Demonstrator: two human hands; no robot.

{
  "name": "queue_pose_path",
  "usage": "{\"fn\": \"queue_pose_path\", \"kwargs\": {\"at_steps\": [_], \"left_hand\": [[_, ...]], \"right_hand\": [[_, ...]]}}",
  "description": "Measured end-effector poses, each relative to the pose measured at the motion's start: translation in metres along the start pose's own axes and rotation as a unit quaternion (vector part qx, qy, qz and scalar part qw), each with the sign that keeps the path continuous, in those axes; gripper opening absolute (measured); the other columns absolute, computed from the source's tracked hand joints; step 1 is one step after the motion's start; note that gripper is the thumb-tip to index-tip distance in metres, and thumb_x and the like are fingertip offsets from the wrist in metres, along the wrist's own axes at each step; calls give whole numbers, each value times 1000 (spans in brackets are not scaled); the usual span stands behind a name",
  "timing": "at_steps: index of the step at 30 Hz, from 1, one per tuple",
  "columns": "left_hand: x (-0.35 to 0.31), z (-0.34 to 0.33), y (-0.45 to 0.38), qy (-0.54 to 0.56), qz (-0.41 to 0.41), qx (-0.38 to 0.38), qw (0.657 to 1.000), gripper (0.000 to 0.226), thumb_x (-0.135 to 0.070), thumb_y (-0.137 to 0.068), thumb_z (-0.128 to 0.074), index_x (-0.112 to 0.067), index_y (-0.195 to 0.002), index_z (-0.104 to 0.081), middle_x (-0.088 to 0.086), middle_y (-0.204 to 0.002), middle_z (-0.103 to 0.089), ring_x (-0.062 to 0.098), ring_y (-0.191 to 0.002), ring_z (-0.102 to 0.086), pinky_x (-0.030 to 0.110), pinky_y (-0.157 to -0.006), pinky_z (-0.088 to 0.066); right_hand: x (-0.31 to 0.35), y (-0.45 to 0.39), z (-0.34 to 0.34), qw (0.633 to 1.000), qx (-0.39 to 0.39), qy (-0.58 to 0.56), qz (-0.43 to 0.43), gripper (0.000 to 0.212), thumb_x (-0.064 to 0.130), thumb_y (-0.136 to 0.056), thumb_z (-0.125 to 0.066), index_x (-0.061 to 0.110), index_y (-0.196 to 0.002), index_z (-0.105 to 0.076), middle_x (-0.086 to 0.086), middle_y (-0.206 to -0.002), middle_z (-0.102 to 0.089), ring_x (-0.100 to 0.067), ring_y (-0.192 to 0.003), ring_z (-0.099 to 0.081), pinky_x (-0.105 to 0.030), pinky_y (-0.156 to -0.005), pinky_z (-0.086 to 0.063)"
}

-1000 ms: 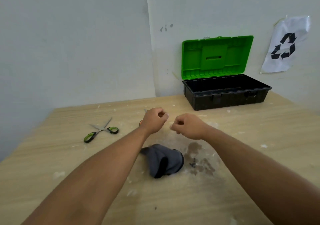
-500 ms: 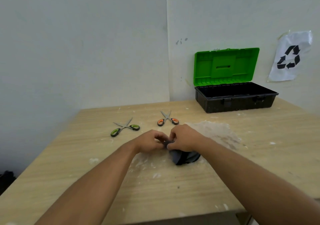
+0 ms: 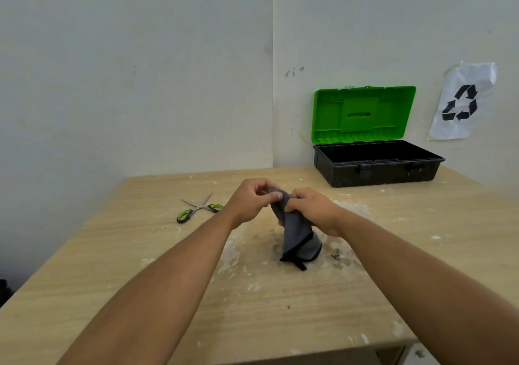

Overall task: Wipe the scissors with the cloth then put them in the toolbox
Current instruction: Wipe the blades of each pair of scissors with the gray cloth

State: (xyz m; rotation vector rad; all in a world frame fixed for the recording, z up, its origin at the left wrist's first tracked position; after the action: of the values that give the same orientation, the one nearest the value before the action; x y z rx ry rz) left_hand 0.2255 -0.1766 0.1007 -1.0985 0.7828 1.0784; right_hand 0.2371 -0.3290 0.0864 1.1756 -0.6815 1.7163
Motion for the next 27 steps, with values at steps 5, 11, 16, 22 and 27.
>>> {"fn": "queue_pose_path", "kwargs": {"at_steps": [5,11,16,22,27], "left_hand": [[38,23,-29,-122,101,-120,980,19,-25,-97,-60,-13,-89,-72,-1,-82,-69,12,-71,-62,17,-57,-43],[64,18,-63,-361,159,-93,914,20,-34,-94,-60,-17,-97,-71,5,-103,-71,24,-90,-63,28,-68,-41],[80,10,-72,-464,225,-49,855,31,-34,-89,-68,-14,-112,-63,7,-110,-67,29,-99,-64,35,-68,-48],[88,10,-68,-342,283,-32,896,22,-21,-82,-69,-2,-91,-70,16,-90,-71,28,-80,-68,30,-55,-43],[88,11,-57,-255,272,-27,927,19,-11,-89,-59,-8,-71,-54,9,-68,-49,26,-61,-43,30,-59,-31]], "right_hand": [[-28,-4,10,964,0,-252,-86,16,7,-92,-45,-1,-101,-56,-33,-104,-68,-43,-80,-71,-47,-69,-59],[-52,-12,16,925,-69,-348,-136,20,21,-98,-54,7,-108,-65,-19,-102,-73,-24,-67,-68,-30,-55,-55],[-59,-17,17,926,-72,-342,-142,20,18,-98,-56,3,-110,-63,-15,-94,-69,-24,-67,-64,-28,-49,-53],[-59,-20,20,940,-62,-311,-124,25,16,-97,-57,-3,-112,-63,-15,-91,-69,-22,-61,-65,-28,-49,-53],[-57,-22,23,950,-94,-285,-91,11,12,-96,-61,1,-97,-61,-18,-85,-67,-24,-61,-63,-30,-53,-53]]}}
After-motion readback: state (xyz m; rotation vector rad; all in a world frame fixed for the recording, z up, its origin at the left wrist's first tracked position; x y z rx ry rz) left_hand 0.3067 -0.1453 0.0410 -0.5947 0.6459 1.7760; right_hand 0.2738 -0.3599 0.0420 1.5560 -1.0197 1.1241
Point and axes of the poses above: each hand's wrist, its own y-axis away from the middle knuckle, its own z-axis out of the back of the hand, x = y × z, the point moved 7 cm from there along -y, towards the middle knuckle
